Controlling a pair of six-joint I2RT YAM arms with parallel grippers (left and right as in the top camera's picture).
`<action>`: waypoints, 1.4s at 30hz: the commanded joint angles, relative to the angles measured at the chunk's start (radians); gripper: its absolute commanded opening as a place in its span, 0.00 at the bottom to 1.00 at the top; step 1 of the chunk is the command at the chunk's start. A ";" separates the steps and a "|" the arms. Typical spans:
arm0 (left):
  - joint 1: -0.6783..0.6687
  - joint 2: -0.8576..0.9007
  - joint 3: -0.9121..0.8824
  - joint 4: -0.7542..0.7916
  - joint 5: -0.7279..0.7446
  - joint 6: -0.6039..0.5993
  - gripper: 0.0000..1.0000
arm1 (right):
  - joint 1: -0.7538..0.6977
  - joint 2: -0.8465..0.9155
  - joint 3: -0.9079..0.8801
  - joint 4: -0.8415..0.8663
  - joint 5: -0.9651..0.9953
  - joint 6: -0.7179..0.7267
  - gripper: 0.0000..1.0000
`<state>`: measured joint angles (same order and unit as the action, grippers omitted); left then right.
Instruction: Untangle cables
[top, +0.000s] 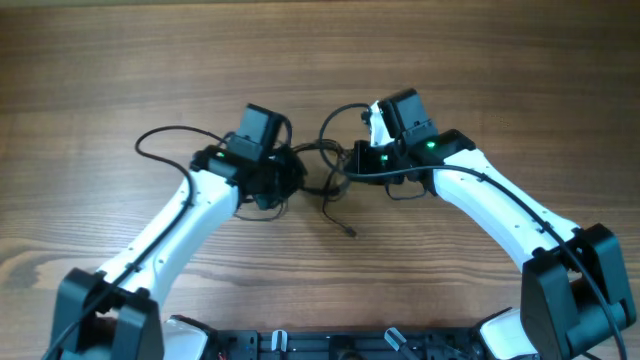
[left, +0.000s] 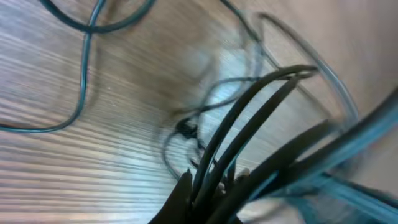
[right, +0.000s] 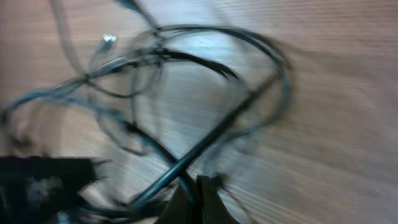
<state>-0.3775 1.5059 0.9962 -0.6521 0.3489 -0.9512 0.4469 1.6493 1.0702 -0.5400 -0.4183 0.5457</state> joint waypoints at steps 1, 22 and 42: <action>0.200 -0.085 0.010 -0.023 0.283 0.150 0.04 | -0.008 -0.002 0.001 -0.065 0.210 0.063 0.04; 0.149 -0.100 0.002 -0.121 0.130 0.237 0.28 | -0.008 -0.002 0.001 -0.075 0.209 0.063 0.04; -0.071 0.026 0.000 0.103 0.079 -0.105 0.38 | -0.008 -0.002 0.001 -0.075 0.193 0.059 0.04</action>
<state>-0.4435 1.5227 0.9958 -0.5858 0.3923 -1.0416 0.4366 1.6489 1.0794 -0.6170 -0.2272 0.6052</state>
